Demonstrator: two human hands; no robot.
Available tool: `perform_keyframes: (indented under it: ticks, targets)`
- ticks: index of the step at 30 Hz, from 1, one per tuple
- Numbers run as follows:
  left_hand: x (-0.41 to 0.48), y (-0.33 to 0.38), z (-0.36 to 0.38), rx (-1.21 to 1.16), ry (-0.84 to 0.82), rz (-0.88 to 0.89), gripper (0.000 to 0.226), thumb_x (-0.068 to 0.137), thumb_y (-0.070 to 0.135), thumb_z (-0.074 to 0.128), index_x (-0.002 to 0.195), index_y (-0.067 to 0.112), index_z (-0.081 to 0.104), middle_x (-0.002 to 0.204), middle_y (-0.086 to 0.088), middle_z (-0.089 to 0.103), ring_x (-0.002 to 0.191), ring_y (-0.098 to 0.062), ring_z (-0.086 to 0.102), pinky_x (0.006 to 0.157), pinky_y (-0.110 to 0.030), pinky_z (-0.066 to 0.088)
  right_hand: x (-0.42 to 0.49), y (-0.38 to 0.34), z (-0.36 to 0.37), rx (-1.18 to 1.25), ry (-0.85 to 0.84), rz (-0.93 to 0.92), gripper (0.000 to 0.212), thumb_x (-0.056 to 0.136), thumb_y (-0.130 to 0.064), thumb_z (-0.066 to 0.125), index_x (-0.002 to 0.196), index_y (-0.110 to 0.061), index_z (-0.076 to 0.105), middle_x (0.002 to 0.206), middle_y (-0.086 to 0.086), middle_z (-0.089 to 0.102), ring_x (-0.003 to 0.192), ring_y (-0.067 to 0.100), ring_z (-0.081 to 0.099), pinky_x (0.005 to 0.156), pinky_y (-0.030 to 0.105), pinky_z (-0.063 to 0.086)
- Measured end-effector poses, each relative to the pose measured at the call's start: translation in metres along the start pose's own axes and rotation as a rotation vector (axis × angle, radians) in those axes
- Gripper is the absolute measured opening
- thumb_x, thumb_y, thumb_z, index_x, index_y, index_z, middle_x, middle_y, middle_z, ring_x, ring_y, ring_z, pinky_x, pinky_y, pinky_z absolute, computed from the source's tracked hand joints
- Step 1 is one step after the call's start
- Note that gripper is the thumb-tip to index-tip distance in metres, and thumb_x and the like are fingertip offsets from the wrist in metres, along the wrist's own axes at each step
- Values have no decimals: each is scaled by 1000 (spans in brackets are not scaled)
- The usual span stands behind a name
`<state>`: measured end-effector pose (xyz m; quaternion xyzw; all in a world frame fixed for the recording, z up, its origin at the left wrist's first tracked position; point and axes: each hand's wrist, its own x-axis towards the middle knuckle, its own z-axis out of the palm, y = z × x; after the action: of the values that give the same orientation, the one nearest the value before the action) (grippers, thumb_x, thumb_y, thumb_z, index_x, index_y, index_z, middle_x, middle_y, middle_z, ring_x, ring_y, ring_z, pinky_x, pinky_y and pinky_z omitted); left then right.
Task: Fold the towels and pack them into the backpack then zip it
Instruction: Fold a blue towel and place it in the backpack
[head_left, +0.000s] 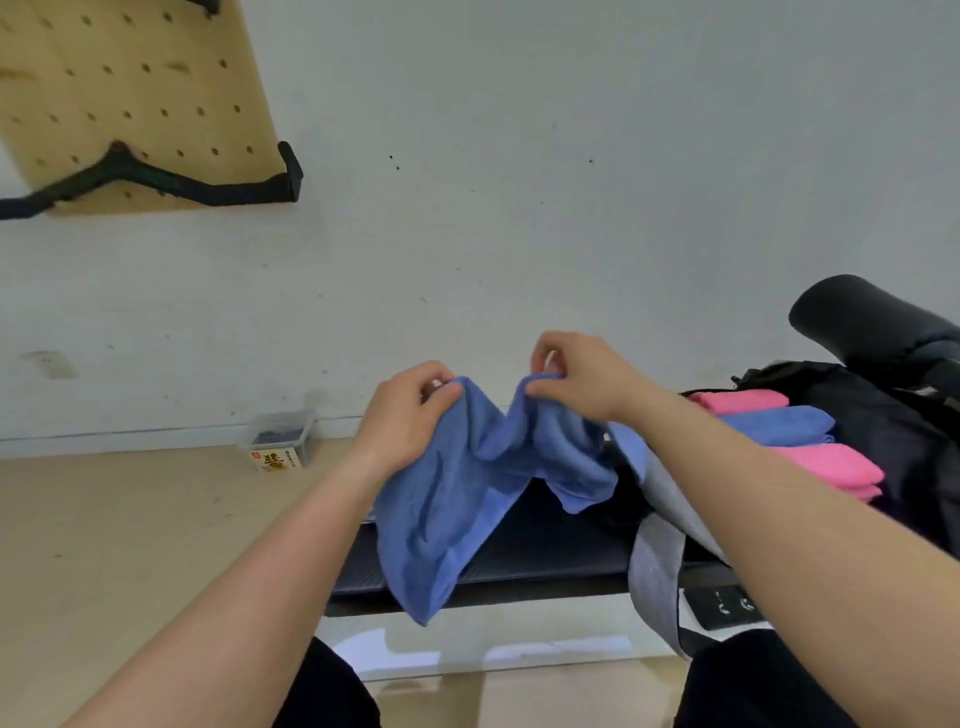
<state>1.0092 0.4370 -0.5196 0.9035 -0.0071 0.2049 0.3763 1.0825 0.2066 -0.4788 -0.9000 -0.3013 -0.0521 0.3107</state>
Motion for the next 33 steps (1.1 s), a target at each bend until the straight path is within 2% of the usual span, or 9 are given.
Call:
perform_keyframes:
  ticks: [3, 5, 7, 10, 16, 21, 25, 29, 33]
  targets:
    - [4, 20, 14, -41, -93, 92, 11, 92, 36, 60, 86, 34, 69, 76, 7, 70, 77, -12, 65, 76, -35, 52, -3, -11, 30, 44, -107, -77, 26, 82, -22, 72, 107, -27, 65, 78, 2, 66, 71, 13, 57, 69, 27, 46]
    - [5, 22, 16, -60, -143, 116, 10, 91, 37, 63, 87, 35, 72, 83, 12, 73, 85, -9, 67, 81, -38, 54, -2, -13, 41, 57, -156, -92, 14, 86, -20, 67, 93, -31, 64, 78, 1, 66, 70, 13, 56, 68, 28, 46]
    - [4, 19, 15, -49, -151, 107, 10, 88, 41, 65, 86, 33, 72, 82, 10, 73, 83, -11, 66, 78, -38, 53, -1, -11, 44, 29, -140, -71, 20, 87, -21, 65, 73, -32, 55, 70, -2, 61, 66, 15, 54, 63, 30, 43]
    - [1, 7, 9, 24, -120, 66, 9, 90, 32, 66, 82, 31, 67, 79, 6, 70, 77, -14, 63, 70, -34, 50, 0, -4, 41, -34, -118, -15, 23, 87, -23, 63, 68, -30, 52, 65, -6, 57, 66, 18, 53, 62, 31, 39]
    - [-11, -20, -9, 48, -63, -17, 16, 95, 20, 61, 85, 28, 70, 82, 14, 69, 74, -3, 59, 69, -24, 42, 8, 6, 28, 13, -82, 81, 5, 91, -20, 60, 90, -25, 63, 71, -6, 58, 71, 18, 54, 64, 30, 40]
    - [-12, -9, -2, -88, 20, -46, 7, 90, 25, 69, 85, 29, 72, 84, 12, 70, 76, -3, 61, 71, -21, 47, 7, -3, 38, 167, -106, 91, 57, 88, -17, 66, 141, -23, 47, 92, -7, 72, 90, 12, 63, 82, 24, 46]
    - [-11, -2, 26, -147, -115, -34, 3, 89, 29, 71, 92, 29, 70, 119, 11, 68, 109, -6, 62, 94, -30, 49, 4, -2, 42, 240, -151, 65, 38, 87, -16, 68, 124, -21, 58, 92, -6, 74, 91, 12, 69, 86, 29, 54]
    - [-11, 5, 52, -174, -111, -40, 12, 84, 22, 75, 82, 22, 63, 83, 1, 70, 76, -15, 64, 71, -31, 51, -4, 5, 39, 213, -49, 59, 14, 80, -19, 76, 88, -21, 65, 75, -4, 72, 68, 5, 65, 67, 20, 49]
    - [-5, 10, 63, -85, -46, -10, 14, 84, 22, 73, 81, 25, 60, 76, 9, 65, 68, -7, 59, 59, -18, 42, -13, 23, 33, 89, -19, 82, 15, 77, -17, 77, 88, -21, 66, 79, -4, 68, 65, 3, 58, 61, 18, 43]
